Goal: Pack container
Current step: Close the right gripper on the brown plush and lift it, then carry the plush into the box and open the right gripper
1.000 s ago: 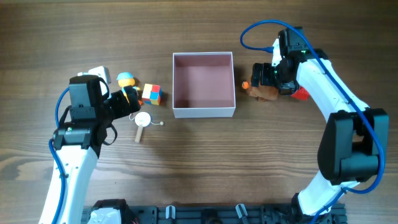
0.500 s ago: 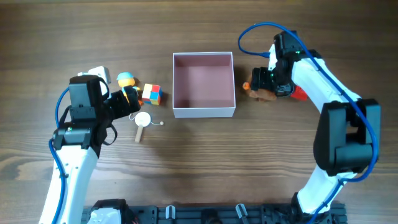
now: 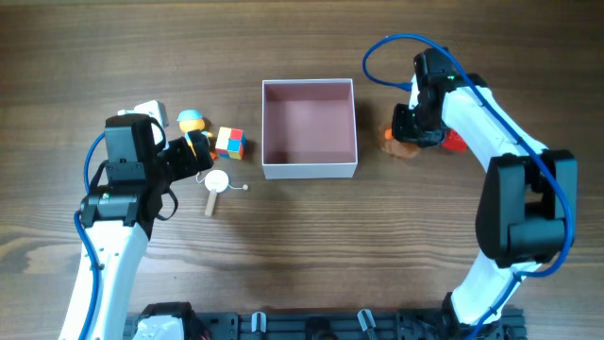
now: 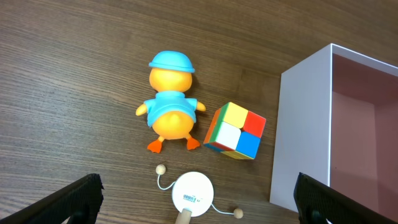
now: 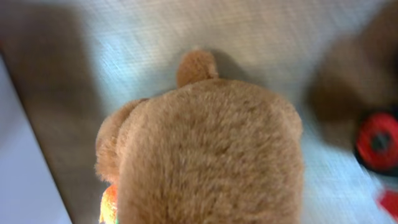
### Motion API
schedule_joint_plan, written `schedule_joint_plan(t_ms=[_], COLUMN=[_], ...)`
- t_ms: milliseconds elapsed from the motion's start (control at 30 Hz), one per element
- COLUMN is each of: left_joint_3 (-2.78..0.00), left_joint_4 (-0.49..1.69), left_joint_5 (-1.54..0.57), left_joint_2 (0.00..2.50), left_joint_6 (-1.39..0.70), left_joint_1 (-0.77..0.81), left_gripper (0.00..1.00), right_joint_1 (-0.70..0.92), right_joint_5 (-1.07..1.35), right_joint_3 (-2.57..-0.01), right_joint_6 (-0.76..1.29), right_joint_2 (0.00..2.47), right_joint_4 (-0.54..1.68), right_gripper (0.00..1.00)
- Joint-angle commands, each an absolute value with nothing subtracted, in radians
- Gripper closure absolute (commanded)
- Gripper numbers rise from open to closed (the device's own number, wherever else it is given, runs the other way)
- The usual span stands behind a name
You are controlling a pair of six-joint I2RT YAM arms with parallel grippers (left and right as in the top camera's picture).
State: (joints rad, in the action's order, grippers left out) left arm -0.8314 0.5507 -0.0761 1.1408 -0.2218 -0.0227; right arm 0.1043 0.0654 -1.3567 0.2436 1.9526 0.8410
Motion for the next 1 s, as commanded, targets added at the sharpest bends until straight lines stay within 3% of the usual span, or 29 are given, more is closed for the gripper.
schedule_joint_plan(t_ms=[0, 167, 367, 667, 967], left_joint_3=[-0.851, -0.851, -0.851, -0.851, -0.851], left_joint_4=[0.551, 0.551, 0.551, 0.551, 0.551], left_joint_5=[-0.073, -0.073, -0.073, -0.073, -0.073], left_joint_2=[1.147, 1.147, 1.147, 1.147, 1.147], left_joint_6=[-0.201, -0.201, -0.201, -0.201, -0.201], left_joint_1=[-0.029, -0.029, -0.029, -0.029, -0.029], left_gripper=[0.00, 0.00, 0.00, 0.00, 0.00], right_joint_1=[0.125, 0.236, 0.460, 0.628, 0.632], right_joint_5=[-0.001, -0.004, -0.078, -0.152, -0.099], right_joint_3=[-1.408, -1.509, -1.528, -1.526, -1.526], right_joint_6=[0.273, 0.373, 0.509, 0.666, 0.664], right_joint_2=[1.843, 1.665, 1.573, 1.758, 1.991], right_joint_4=[0.889, 0.973, 0.876, 0.695, 0.580], right_gripper=[0.96, 0.96, 0.94, 0.94, 0.91])
